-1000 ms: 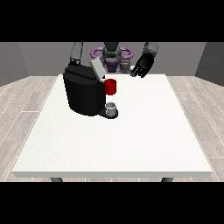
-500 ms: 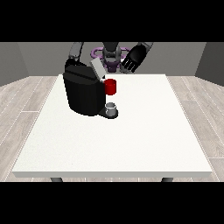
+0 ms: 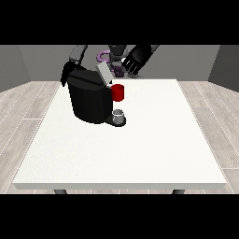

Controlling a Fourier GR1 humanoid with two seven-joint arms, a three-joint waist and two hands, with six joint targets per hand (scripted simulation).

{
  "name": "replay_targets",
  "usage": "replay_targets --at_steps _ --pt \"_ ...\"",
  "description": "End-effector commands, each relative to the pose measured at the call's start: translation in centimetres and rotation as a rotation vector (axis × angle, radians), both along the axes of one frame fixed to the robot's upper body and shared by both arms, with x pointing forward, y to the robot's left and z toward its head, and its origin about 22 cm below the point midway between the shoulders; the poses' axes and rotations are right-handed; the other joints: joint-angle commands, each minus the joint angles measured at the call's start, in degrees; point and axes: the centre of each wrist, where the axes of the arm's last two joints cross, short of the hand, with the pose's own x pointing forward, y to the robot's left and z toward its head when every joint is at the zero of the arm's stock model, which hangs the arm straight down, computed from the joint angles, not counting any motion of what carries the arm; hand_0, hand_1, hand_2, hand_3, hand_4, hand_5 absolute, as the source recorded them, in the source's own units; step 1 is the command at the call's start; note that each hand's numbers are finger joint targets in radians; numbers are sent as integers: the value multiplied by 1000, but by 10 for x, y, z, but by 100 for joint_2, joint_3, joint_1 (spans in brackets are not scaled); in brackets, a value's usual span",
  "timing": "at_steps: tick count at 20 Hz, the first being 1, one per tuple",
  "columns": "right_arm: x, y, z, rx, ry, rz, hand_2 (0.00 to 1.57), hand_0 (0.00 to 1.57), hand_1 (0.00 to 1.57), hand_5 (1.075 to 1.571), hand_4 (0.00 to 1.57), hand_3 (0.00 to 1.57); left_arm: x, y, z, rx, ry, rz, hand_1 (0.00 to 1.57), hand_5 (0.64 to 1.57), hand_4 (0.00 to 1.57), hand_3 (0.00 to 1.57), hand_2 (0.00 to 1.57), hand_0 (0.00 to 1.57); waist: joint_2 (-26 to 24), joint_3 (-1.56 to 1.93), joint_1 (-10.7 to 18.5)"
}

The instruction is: Insert the coffee pod into the coffee machine and close the lid

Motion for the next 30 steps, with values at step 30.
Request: replay_targets --at_steps 30 --pt "20 -16 25 19 -94 -67 0 0 0 1571 0 0 11 -26 29 21 -75 -30 1167 1571 412 1188 1238 1167 814 2 -101"
